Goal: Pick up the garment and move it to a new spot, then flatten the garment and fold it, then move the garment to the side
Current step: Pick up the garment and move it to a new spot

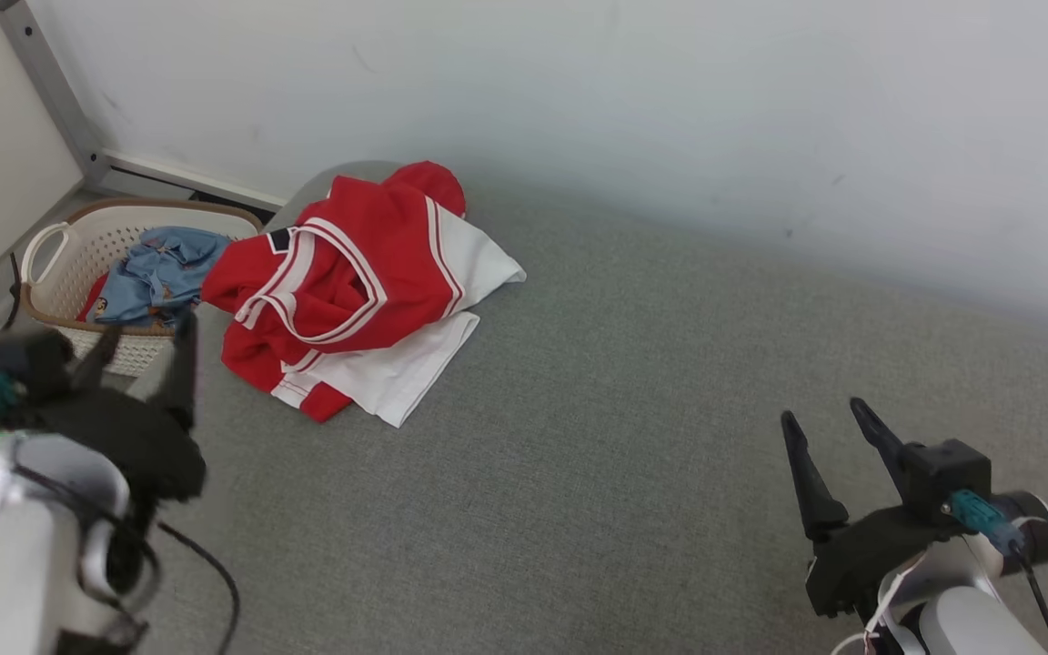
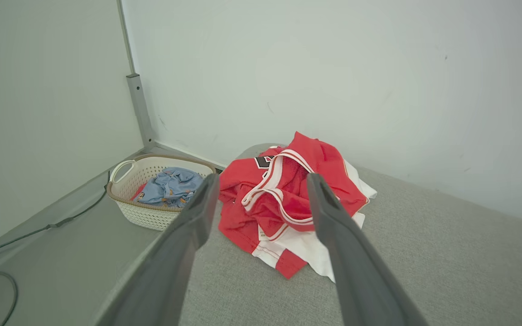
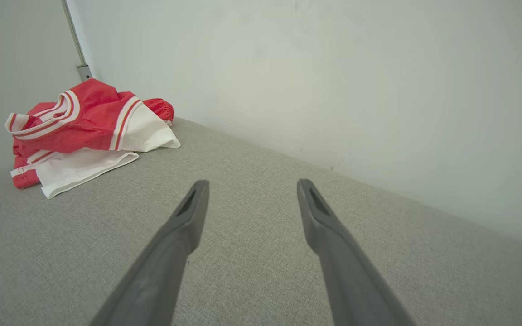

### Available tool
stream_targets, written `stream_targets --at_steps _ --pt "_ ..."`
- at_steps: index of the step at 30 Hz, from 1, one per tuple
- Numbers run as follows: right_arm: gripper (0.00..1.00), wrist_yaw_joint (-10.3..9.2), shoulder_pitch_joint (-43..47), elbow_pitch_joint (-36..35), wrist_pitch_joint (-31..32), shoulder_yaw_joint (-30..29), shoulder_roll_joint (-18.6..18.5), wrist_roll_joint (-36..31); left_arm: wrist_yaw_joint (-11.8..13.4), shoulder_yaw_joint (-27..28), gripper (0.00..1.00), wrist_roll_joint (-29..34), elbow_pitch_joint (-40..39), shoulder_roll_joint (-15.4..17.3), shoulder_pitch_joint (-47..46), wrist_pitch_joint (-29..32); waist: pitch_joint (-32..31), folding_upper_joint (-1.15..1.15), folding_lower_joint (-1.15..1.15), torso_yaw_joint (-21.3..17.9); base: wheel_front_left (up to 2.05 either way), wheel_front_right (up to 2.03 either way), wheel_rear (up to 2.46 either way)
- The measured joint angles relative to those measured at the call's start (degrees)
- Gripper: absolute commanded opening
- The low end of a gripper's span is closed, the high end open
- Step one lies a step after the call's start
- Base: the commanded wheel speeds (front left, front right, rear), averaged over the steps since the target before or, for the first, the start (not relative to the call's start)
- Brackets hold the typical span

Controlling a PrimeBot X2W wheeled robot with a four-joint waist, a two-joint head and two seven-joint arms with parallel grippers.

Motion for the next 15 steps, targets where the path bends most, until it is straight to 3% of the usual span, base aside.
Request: stream_targets --at_steps 3,7,15 --pt "1.0 0.35 -1.74 -1.14 0.94 0.97 -0.4 -0.86 -2.37 2.59 1.0 -4.59 4.81 0.87 -5.38 2.6 1.29 0.0 0.0 -0.5 0.0 0.0 0.0" --pt "1.0 0.56 -3.68 -2.94 2.41 1.36 -1.68 -2.31 -3.14 4.8 1.0 -9.57 10.23 1.18 -11.87 6.61 3.33 0.0 0.01 -1.78 0.0 0.0 0.0" --pt "1.0 1.15 -7.94 -6.27 5.13 1.91 -4.12 -3.82 -4.15 3.14 1.0 -9.4 18.73 3.9 -21.48 12.84 8.08 0.01 0.02 -5.64 0.0 0.0 0.0"
